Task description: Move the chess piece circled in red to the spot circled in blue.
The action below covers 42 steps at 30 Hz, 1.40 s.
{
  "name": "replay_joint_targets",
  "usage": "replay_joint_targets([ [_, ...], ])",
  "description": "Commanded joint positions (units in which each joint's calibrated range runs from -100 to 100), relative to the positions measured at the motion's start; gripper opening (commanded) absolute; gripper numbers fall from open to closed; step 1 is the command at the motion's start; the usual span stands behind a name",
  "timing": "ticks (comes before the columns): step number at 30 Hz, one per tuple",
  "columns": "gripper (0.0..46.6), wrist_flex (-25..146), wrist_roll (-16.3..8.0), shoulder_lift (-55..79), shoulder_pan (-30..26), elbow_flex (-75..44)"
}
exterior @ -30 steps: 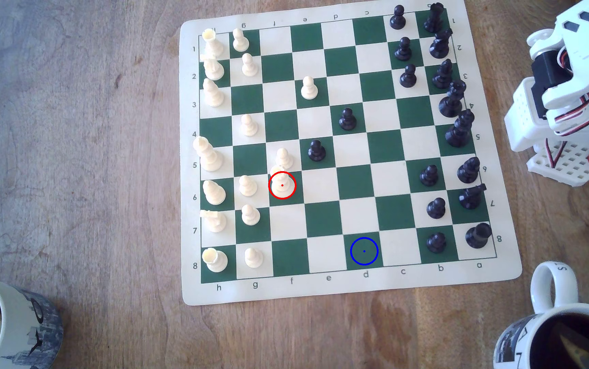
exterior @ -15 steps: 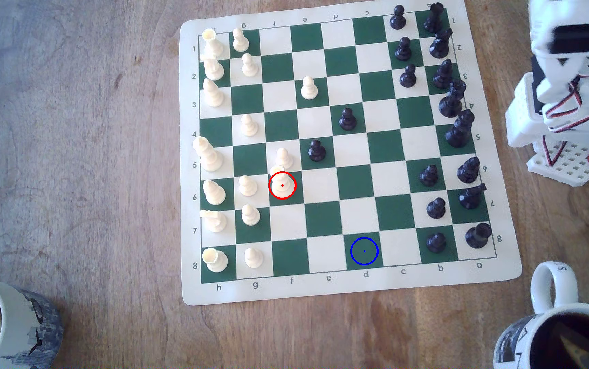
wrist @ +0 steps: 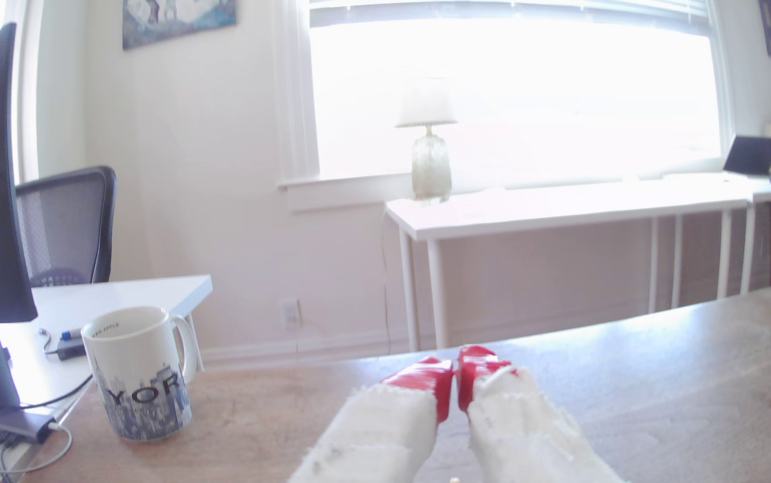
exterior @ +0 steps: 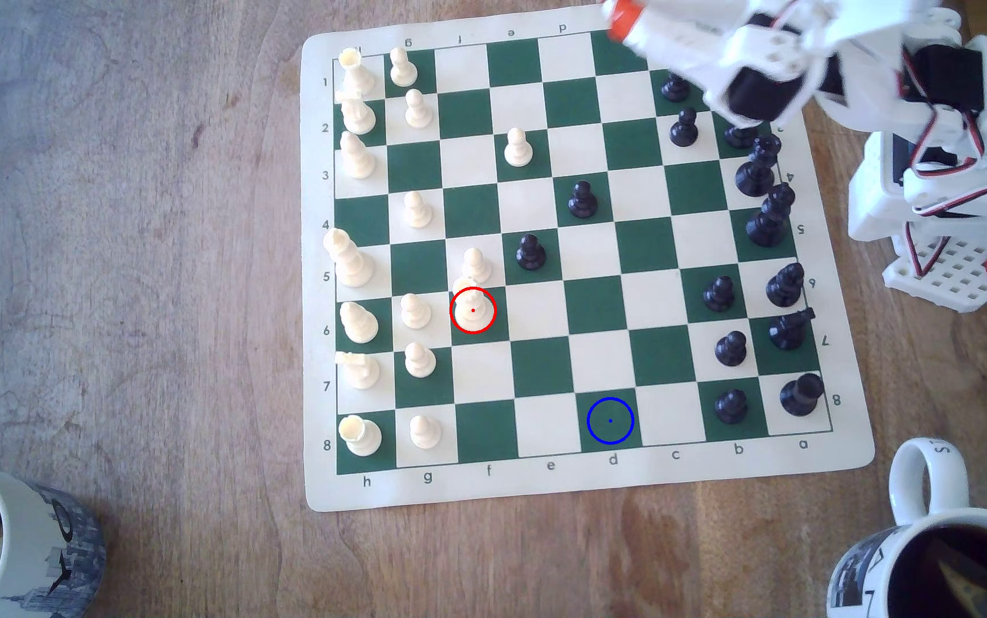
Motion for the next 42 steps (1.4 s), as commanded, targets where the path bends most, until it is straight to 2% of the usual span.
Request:
replay_joint_targets([
  [1,0.2,8.9,0.0,9.3,-2.7,-12.6],
  [2,0.2,11.2,0.0,10.7,-3.6,-14.6],
  [3,0.2,15.8,1.3,15.0,-4.2,-19.3],
  [6,0.2,18.3,1.9,21.6,-4.5,-25.2],
  [8,0.3,22.2,3.5,26.9,-4.4,-29.6],
  [11,0.3,29.5,3.5,33.1,-6.5,-35.6],
  [14,0.3,33.2,2.3,39.8,-7.4,-42.2],
  [20,0.4,41.1,-2.3,56.2,-9.9,-60.8],
  [23,2.6,42.5,-4.2,63.7,-10.5,-67.8],
  [29,7.8,41.3,-5.7,71.9,-12.8,-70.2],
  [42,10.1,39.8,-6.7,87.1,-15.0,-78.6],
])
